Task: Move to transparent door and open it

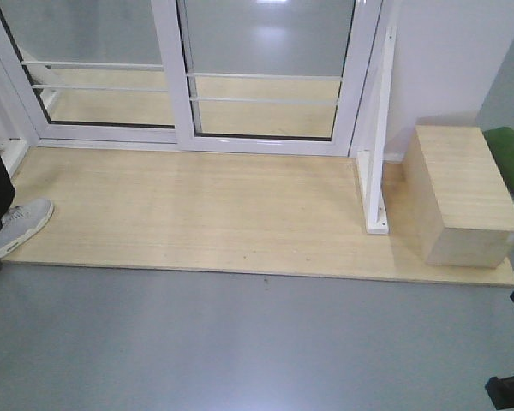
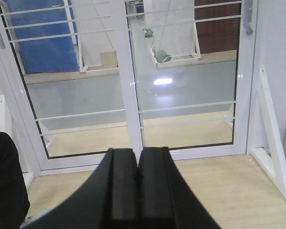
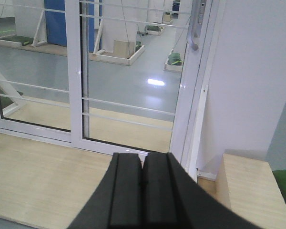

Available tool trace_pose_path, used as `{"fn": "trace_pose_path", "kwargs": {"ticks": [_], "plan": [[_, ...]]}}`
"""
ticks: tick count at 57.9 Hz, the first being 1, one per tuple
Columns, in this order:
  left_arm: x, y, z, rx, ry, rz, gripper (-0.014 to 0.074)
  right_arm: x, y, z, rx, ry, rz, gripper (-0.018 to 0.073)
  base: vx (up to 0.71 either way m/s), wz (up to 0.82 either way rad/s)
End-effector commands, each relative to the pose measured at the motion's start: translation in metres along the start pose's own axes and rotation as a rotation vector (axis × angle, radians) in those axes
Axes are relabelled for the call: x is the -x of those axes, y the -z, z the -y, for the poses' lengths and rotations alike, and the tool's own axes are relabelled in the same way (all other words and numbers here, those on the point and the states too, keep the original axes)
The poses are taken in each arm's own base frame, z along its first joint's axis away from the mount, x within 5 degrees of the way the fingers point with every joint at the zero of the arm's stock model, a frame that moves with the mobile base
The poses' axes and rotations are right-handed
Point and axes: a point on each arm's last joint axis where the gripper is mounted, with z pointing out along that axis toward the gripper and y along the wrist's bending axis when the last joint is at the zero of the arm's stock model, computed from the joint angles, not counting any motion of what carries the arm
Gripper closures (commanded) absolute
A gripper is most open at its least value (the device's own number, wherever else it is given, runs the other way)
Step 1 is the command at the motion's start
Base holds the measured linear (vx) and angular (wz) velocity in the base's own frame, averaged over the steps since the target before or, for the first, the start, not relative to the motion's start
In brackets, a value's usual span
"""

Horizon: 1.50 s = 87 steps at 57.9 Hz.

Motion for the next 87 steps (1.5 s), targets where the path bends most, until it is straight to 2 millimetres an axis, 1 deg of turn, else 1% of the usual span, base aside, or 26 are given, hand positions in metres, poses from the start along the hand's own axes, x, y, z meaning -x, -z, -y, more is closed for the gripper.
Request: {"fn": "trace_pose_path", "kwargs": {"ticks": [1, 30, 65, 87], "plan": [[-0.0002, -0.0003, 0.0007, -0.005, 0.008, 0.070, 0.0596, 0.0037, 0.0004, 0.0007, -0.014, 0.008, 0.085, 0.0557, 0.48, 0.17], [-0.0002, -0.0003, 0.0007, -0.005, 0.008, 0.070, 0.0596, 0.0037, 0.0004, 0.0007, -0.014, 0.008, 0.085, 0.0557, 0.49, 0.09], [-0.0002, -0.0003, 0.0007, -0.005, 0.008, 0.070, 0.0596, 0.0034, 0.0004, 0.0007, -0.015, 0.008, 0.081, 0.0557, 0.46, -0.18], [-0.0002, -0.0003, 0.0007, -0.005, 0.008, 0.070, 0.0596, 0.0034, 0.0004, 0.0007, -0.015, 0.008, 0.081, 0.0557, 0.37, -0.01]]}}
